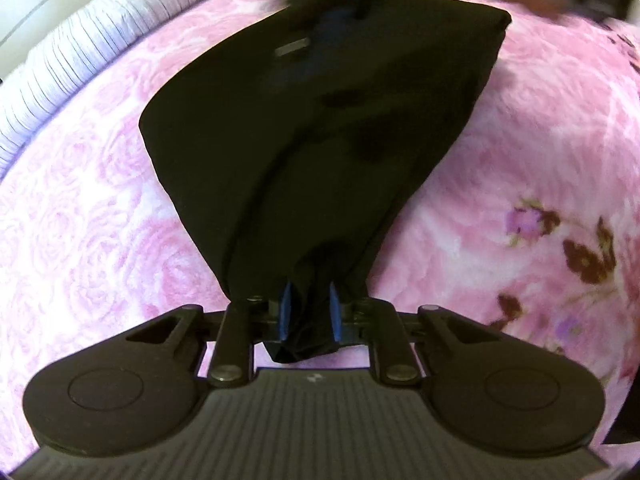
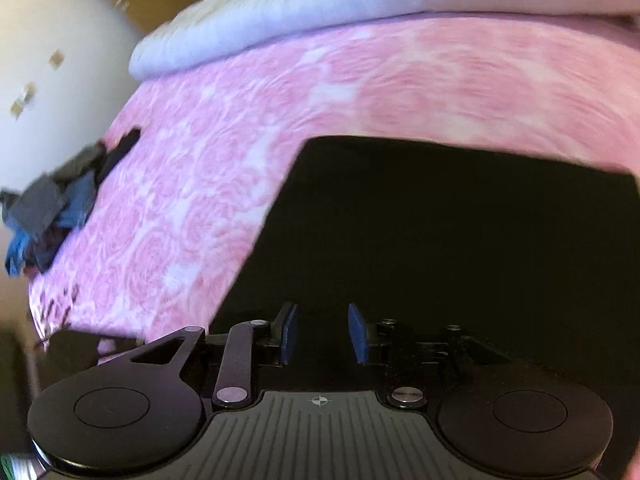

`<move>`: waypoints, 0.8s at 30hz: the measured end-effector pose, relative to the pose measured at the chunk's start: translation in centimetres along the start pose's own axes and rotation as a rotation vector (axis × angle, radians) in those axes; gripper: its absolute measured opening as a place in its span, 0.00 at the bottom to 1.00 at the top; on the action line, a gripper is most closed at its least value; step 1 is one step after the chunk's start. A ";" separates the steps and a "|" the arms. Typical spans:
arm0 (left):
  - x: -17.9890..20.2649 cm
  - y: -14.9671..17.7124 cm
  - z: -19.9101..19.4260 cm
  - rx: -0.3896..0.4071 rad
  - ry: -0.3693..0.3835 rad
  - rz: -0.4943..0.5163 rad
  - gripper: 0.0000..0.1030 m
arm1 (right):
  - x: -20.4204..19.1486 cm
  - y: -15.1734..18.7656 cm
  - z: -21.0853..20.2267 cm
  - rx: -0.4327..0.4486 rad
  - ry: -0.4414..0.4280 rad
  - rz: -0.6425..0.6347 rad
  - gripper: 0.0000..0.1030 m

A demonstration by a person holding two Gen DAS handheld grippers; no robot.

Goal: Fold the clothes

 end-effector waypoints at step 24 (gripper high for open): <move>-6.8 3.5 -5.5 0.247 0.026 -0.513 0.16 | -2.6 -2.3 3.8 0.090 0.102 -0.084 0.33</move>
Point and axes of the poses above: each gripper's, at about its wrist camera, not at the fingertips, and z roughly the way its jaws point, x to its right, y to its underside, the point moved 6 cm from there along z, roughly the way its jaws point, and after that the axes turned 13 degrees about y, right-handed, at the moved point
